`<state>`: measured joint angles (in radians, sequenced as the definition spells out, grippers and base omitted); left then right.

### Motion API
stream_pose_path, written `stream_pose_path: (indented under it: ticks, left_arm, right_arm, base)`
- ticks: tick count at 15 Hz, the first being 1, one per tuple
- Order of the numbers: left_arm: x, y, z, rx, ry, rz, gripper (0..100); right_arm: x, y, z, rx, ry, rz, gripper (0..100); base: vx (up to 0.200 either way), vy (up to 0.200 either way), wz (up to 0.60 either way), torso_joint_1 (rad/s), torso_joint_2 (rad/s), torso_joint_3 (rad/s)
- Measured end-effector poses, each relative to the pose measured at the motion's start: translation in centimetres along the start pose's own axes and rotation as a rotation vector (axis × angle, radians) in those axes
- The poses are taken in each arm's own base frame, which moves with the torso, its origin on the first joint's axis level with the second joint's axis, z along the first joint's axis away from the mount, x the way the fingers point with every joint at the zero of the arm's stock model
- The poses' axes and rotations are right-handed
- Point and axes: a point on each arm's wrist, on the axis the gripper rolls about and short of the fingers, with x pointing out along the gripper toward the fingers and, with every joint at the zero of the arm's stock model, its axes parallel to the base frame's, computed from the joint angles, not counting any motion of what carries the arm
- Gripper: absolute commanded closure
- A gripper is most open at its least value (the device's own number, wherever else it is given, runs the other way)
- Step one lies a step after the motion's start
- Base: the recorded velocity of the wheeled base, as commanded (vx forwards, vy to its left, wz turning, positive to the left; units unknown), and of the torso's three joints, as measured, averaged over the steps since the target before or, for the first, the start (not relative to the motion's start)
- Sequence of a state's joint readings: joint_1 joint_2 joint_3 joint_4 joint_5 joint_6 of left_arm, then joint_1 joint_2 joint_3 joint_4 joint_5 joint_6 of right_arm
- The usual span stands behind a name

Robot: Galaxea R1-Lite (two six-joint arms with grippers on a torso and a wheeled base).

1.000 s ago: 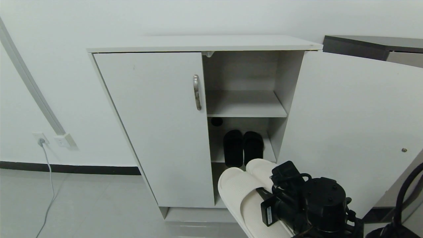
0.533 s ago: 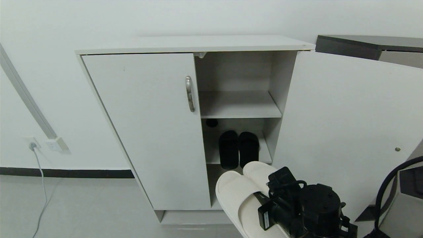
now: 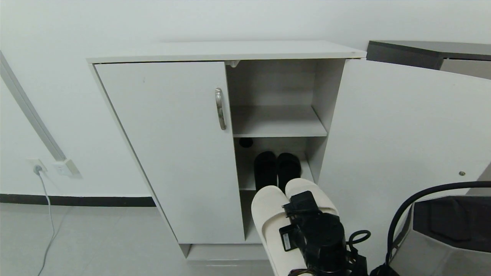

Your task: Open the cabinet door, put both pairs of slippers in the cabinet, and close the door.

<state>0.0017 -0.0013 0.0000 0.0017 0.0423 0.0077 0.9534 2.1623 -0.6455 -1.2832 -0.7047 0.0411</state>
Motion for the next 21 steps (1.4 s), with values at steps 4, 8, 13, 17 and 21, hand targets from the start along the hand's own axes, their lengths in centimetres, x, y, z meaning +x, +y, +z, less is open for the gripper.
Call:
stream_pose_path:
  ticks: [4,8,13,17,21]
  left_arm:
    - [0.0,0.0,0.0,0.0,0.0,0.0,100]
    - [0.0,0.0,0.0,0.0,0.0,0.0,100]
    - [0.0,0.0,0.0,0.002,0.0,-0.001,100]
    - [0.0,0.0,0.0,0.002,0.0,0.0,100]
    - [0.0,0.0,0.0,0.002,0.0,0.001,100]
  right_arm:
    - [1.9,0.9,1.8,0.062,-0.065,-0.018,100]
    - [3.2,0.9,5.2,0.017,0.031,-0.047,100]
    - [2.8,0.0,15.0,0.128,0.077,-0.168,100]
    - [1.9,-0.3,18.9,0.223,0.02,-0.22,100]
    - [2.2,0.3,18.4,0.234,0.027,-0.213,100]
  base:
    - [0.0,0.0,0.0,0.0,0.0,0.0]
    - [0.0,0.0,0.0,0.0,0.0,0.0]
    - [0.0,0.0,0.0,0.0,0.0,0.0]
    - [0.0,0.0,0.0,0.0,0.0,0.0]
    - [0.0,0.0,0.0,0.0,0.0,0.0]
